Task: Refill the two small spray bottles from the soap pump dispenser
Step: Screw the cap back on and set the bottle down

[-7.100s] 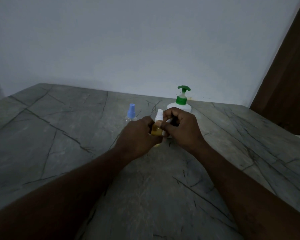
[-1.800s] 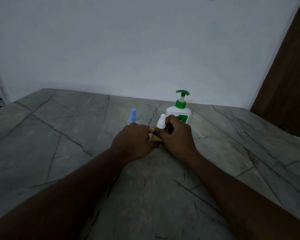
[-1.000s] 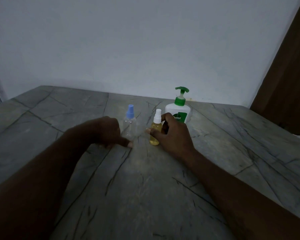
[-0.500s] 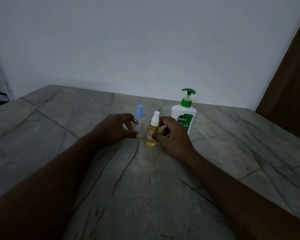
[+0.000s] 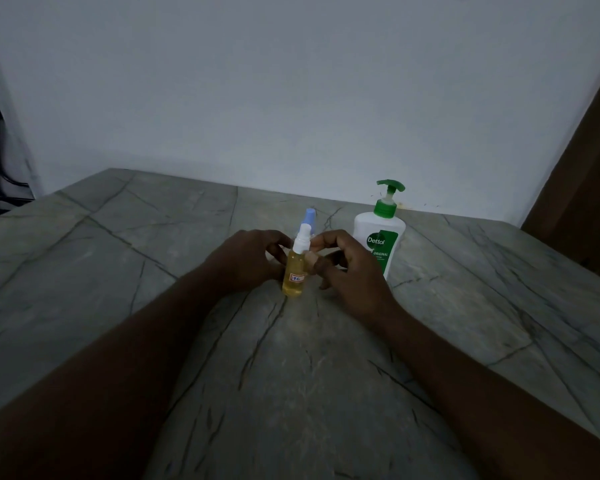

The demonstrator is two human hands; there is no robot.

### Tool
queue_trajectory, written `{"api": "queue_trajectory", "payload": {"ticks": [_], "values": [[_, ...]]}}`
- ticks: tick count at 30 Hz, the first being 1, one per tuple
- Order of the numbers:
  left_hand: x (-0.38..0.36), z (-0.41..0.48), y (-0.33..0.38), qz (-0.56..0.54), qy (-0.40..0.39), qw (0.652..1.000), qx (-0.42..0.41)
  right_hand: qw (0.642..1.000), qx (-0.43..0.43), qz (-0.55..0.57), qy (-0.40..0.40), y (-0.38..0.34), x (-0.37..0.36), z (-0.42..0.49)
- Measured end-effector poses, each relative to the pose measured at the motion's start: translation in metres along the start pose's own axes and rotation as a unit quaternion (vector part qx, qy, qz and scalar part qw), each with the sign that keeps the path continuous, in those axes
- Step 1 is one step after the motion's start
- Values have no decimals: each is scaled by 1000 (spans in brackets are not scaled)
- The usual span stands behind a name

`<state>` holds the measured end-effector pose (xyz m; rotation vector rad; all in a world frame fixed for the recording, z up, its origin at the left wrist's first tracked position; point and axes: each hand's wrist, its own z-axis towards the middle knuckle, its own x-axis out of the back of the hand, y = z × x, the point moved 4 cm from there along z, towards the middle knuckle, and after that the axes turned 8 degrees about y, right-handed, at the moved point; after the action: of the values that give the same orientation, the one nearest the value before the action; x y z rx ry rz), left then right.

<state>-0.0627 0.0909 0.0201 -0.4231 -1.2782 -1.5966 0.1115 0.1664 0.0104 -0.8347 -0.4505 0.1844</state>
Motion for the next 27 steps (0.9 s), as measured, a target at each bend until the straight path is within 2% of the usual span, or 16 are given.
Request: {"api": "queue_trajectory", "payload": {"ticks": [3,5,7,11,14,20,27], "values": [[4,4,-4,-55,-29,997,36,998,-25,10,48,3,4,2],[11,4,-11,-140,-45,985,88,996,-17,-40,82,4,6,4],[14,4,-12,-179,-86,974,107,989,8,-104,107,3,6,4],[8,1,-3,-157,-181,964,113,975,78,-175,114,-2,3,2],[1,1,1,-103,-223,965,94,978,74,-179,80,0,0,2],[-11,0,10,-56,-179,982,31,985,39,-167,-22,8,-10,1],[-6,3,-1,-1,-76,997,0,986,54,-158,-2,12,-9,4]]}}
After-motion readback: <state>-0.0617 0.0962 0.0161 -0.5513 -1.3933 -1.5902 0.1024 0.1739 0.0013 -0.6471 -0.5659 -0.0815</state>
